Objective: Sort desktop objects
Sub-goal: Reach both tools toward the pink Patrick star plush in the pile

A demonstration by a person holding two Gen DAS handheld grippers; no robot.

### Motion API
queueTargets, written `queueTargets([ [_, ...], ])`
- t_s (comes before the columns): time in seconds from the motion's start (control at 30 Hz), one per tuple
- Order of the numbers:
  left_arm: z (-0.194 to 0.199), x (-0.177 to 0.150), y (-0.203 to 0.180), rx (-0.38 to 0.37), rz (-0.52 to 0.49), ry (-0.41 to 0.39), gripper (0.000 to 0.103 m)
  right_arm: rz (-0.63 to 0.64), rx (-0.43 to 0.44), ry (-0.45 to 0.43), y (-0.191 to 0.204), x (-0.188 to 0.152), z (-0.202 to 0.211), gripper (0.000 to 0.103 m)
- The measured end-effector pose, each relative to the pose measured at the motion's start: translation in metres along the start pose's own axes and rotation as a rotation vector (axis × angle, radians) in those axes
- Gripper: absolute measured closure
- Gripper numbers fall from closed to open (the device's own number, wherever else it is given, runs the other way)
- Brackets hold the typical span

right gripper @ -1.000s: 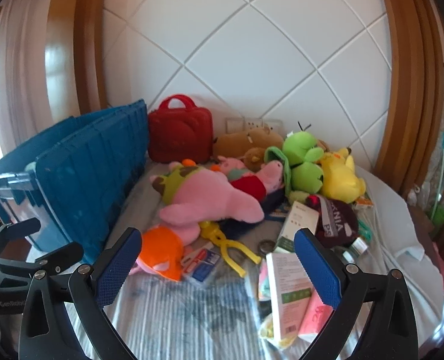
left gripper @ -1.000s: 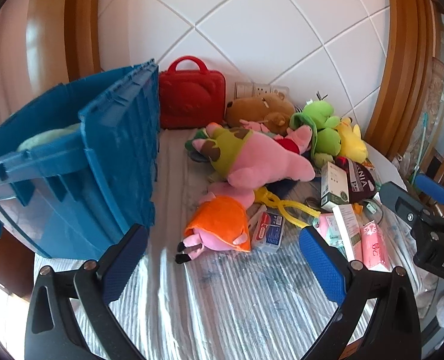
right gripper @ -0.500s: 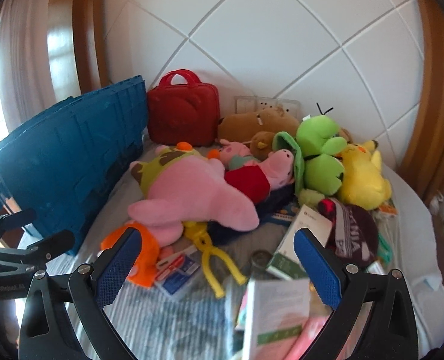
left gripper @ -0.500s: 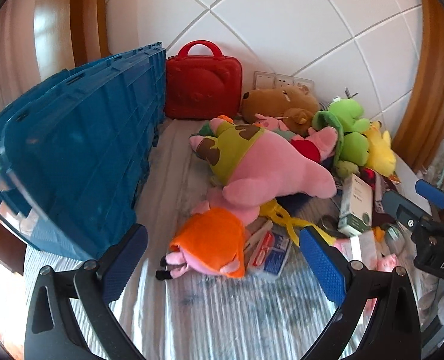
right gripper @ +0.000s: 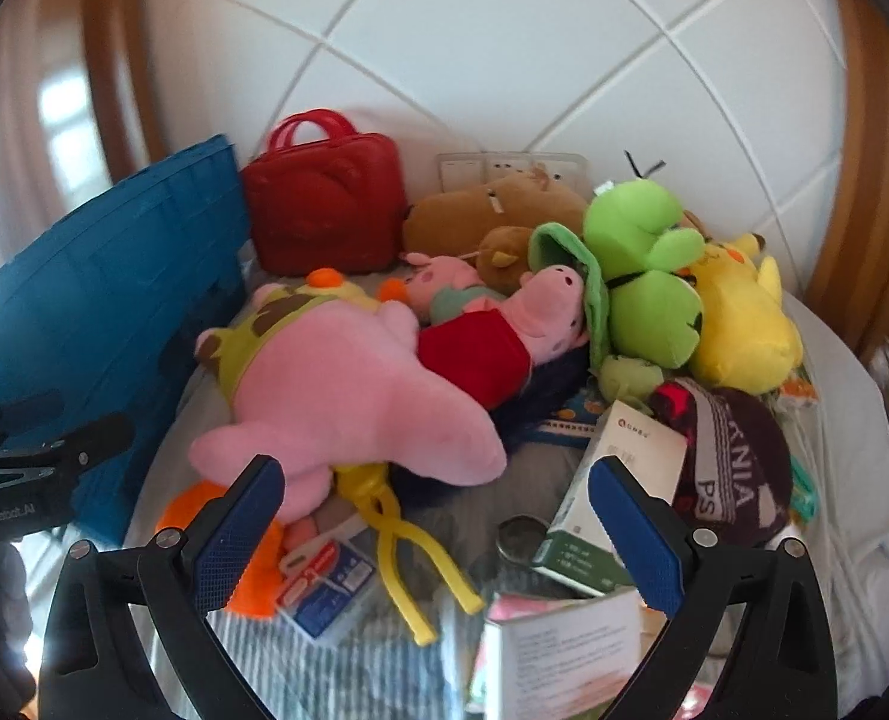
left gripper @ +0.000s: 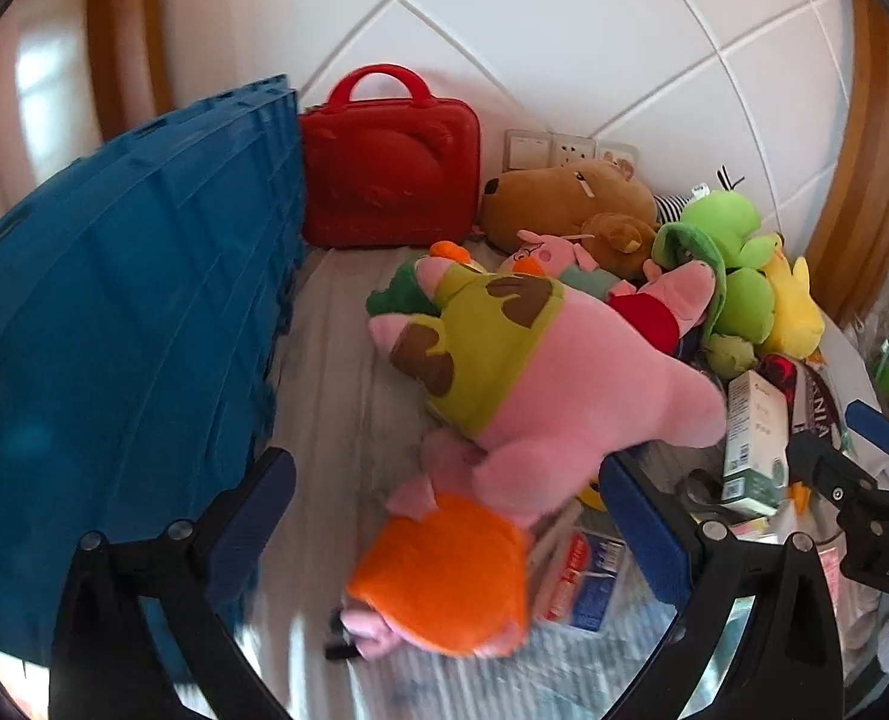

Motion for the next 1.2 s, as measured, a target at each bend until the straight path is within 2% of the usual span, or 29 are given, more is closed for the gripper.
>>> queueTargets([
  [0.17,-0.035,0.010,0.014,-0.048,-0.066,0.025,0.000,-0.083,-0.072,0.014,0.008,-0.009,-0.022,0.000],
  [0.33,-0.063,0.018,0.020,-0.073,-0.061,0.044,0.000,-0.146,-0.112,0.052,0.008,-0.019,-0.041,0.000],
  [0.63,-0.106,-0.001,-0.002,-0.094,-0.082,0.132,0.000,-0.114,-0.114,0.196,0.009,-0.039,-0.096,0.000],
  [0.77,-0.112,-0.002,-0.022,-0.131,-0.059,0.147,0.000,-0.089,-0.083,0.239,0.001,-0.037,-0.118,0.000],
  [0.87,-0.116,0.001,-0.041,-0.135,-0.053,0.155,0.000,-0.083,-0.083,0.230,-0.019,-0.023,-0.128,0.000],
  [1.03,-0.123,0.006,-0.077,-0.149,-0.033,0.175,0.000,-0.084,-0.107,0.176,-0.069,0.019,-0.138,0.000],
  [1.2,-0.121,0.011,-0.100,-0.154,-0.052,0.171,0.000,-0.079,-0.058,0.149,-0.087,0.051,-0.143,0.000],
])
Point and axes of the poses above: each gripper's, at about its wrist camera, not at the fingertips, and z roughly against the way its jaws point, y to its left, x to its top, the point moved 9 cm from there along -z, roughly the way its jaws point, and after that the axes turned 3 degrees about -z, right-handed, at the moved point
